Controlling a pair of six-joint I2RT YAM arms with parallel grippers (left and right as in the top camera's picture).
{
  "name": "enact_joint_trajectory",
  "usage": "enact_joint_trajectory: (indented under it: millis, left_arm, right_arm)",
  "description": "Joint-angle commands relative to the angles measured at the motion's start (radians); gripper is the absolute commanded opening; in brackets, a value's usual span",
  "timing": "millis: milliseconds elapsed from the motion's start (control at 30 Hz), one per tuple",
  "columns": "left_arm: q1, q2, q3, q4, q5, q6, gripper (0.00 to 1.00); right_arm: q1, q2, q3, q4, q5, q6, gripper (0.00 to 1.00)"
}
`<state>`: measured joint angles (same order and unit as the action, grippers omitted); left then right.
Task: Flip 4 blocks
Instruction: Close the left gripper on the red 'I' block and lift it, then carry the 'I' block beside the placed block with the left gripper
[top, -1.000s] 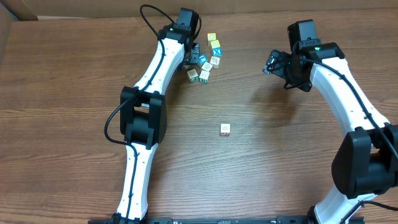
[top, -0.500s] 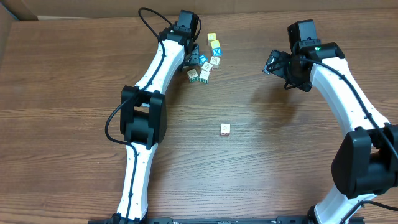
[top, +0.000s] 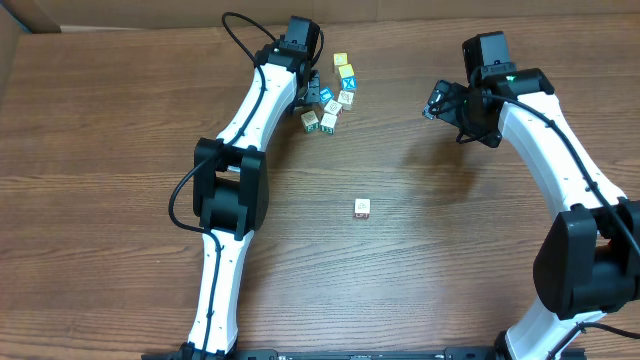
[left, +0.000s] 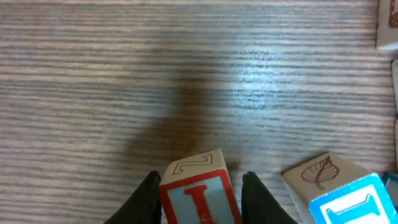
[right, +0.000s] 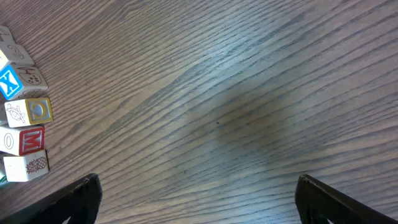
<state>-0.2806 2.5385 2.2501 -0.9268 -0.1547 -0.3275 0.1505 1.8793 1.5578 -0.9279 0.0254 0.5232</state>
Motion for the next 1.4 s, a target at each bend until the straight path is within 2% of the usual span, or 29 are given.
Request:
enact_joint_trajectory:
  millis: [0, 200, 400, 533, 633, 700, 967, 1133, 1267, 1367]
  left_arm:
    - [0.006, -0.084, 0.025, -0.029, -0.01, -0.01, 0.24]
    - [0.003, -0.284, 0.025, -0.17, -0.008, -0.027, 0.23]
    - [0.001, -0.447, 0.025, -0.428, 0.045, -0.074, 0.25]
    - [-0.008, -0.47, 0.025, -0.596, 0.048, -0.109, 0.24]
    - [-0.024, -0.466, 0.004, -0.69, 0.051, -0.122, 0.11]
    - [-0.041, -0.466, -0.015, -0.724, 0.051, -0.122, 0.1]
    - [-0.159, -0.492, -0.072, -0.763, 0.051, -0.122, 0.12]
    - [-0.222, -0.559, -0.179, -0.76, 0.038, -0.154, 0.12]
    - [-0.251, -0.656, -0.331, -0.69, 0.032, -0.192, 0.11]
    - [-0.261, -0.755, -0.491, -0.565, 0.056, -0.224, 0.11]
  right_arm:
    - [-0.001, -0.003, 0.014, 0.002, -0.001, -0.004, 1.0]
    - [-0.001, -0.003, 0.014, 0.002, -0.001, -0.004, 1.0]
    - [-0.001, -0.003, 0.014, 0.002, -0.001, -0.004, 1.0]
    - [-0.001, -0.003, 0.014, 0.002, -0.001, -0.004, 1.0]
    - [-0.001, -0.003, 0.014, 0.002, -0.001, -0.004, 1.0]
    - [-0.001, -0.003, 0.014, 0.002, -0.001, -0.004, 1.0]
    - [-0.001, -0.003, 0.014, 0.002, -0.001, -0.004, 1.0]
    - [-0.001, -0.003, 0.014, 0.002, -0.001, -0.004, 1.0]
    - [-0.001, -0.003, 0.014, 0.002, -0.001, -0.004, 1.0]
    - [-0.001, -0.003, 0.014, 0.002, -0.001, -0.004, 1.0]
